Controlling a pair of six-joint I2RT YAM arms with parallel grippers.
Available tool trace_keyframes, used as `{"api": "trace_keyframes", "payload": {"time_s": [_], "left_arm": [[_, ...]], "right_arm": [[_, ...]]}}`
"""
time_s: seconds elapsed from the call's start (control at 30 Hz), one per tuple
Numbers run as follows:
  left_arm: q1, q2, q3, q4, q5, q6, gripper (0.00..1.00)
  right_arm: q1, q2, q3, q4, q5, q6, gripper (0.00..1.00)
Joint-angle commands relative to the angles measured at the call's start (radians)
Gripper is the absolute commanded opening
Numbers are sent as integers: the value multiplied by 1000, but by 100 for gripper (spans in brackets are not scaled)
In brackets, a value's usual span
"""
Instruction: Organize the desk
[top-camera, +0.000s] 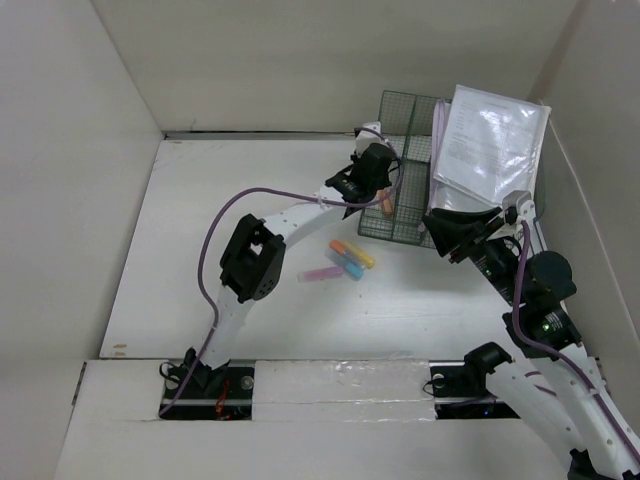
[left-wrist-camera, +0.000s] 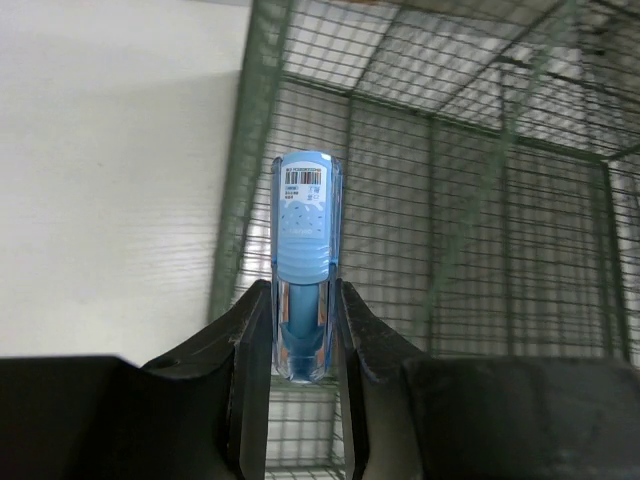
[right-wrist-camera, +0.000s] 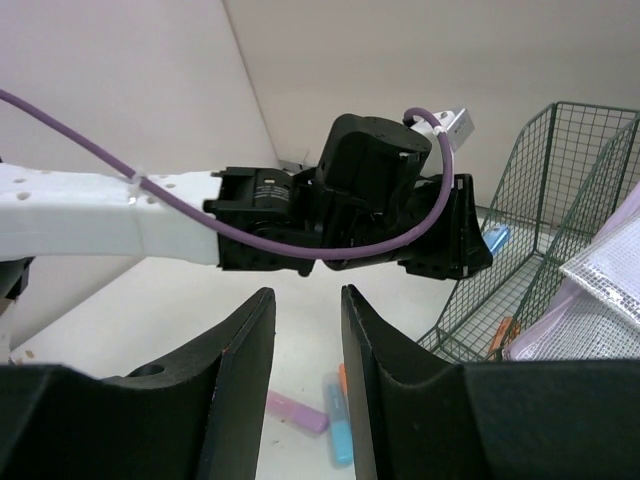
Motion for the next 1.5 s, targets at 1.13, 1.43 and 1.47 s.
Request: {"api": "trace_keyframes", "payload": {"time_s": [1.13, 1.43, 1.47], "left_arm": [[-36, -920, -1222, -55, 86, -524, 37], [-36, -791, -1239, 72, 157, -508, 46], [-36, -779, -1234, 80, 157, -507, 46]], "right_arm": [[20, 42, 8, 51, -31, 6, 35], [20, 57, 9, 56, -44, 7, 36], [20, 57, 9, 56, -44, 6, 35]]}}
